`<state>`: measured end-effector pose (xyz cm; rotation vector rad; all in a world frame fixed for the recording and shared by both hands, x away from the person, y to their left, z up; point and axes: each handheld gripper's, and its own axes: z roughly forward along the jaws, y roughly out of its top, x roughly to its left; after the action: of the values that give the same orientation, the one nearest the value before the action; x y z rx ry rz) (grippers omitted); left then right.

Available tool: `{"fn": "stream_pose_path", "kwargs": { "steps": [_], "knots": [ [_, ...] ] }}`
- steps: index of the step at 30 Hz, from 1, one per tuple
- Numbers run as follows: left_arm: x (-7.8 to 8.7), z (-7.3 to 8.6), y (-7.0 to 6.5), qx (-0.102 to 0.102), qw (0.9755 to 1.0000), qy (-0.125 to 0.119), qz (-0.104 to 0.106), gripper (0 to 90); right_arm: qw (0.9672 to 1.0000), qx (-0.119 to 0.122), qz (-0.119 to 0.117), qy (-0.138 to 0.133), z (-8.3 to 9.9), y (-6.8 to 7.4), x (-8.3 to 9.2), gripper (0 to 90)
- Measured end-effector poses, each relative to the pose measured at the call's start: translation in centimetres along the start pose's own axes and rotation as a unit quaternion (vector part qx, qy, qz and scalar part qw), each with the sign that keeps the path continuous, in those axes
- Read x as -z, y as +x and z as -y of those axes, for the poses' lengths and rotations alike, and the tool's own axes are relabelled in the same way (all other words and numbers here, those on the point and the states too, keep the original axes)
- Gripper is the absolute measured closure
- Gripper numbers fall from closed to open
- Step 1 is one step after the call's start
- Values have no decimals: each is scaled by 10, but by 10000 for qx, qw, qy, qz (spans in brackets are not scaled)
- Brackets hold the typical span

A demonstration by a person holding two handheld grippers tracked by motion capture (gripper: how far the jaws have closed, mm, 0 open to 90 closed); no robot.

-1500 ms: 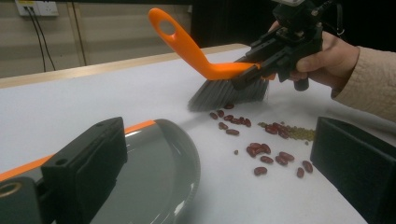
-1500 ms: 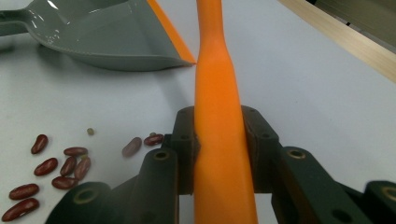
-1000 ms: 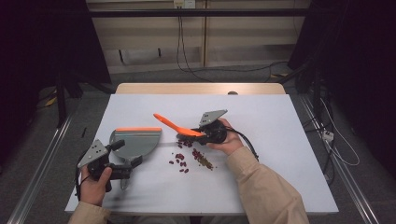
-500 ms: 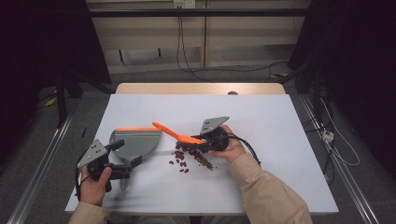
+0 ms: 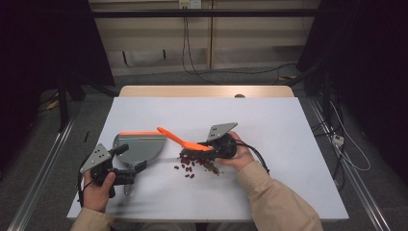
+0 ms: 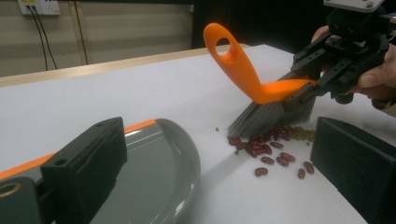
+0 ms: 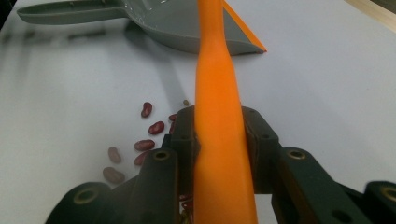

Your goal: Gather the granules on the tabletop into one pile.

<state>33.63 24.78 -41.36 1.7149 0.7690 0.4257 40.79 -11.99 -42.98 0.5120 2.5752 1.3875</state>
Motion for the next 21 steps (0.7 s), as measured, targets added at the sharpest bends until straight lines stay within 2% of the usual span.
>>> {"fn": "stream_pose_path", "kwargs": {
  "steps": [3,5,9,13,16,21],
  "knots": [
    [0,0,0,-5,10000,2,6,36,10000,-64,23,-40,0,-1,1,708],
    [0,0,0,-3,10000,4,10,36,9998,-76,145,-70,0,-1,3,709],
    [0,0,0,9,10000,4,6,36,9986,-275,368,-275,-4,-3,10,710],
    [0,0,0,20,10000,-6,-3,36,9951,-595,675,-413,-10,-3,17,711],
    [0,0,0,23,10000,-3,-5,36,9900,-931,858,-619,-14,0,22,711],
    [0,0,0,-6,10000,0,10,36,9767,-1543,1037,-1073,-21,7,27,711]
  ]
}}
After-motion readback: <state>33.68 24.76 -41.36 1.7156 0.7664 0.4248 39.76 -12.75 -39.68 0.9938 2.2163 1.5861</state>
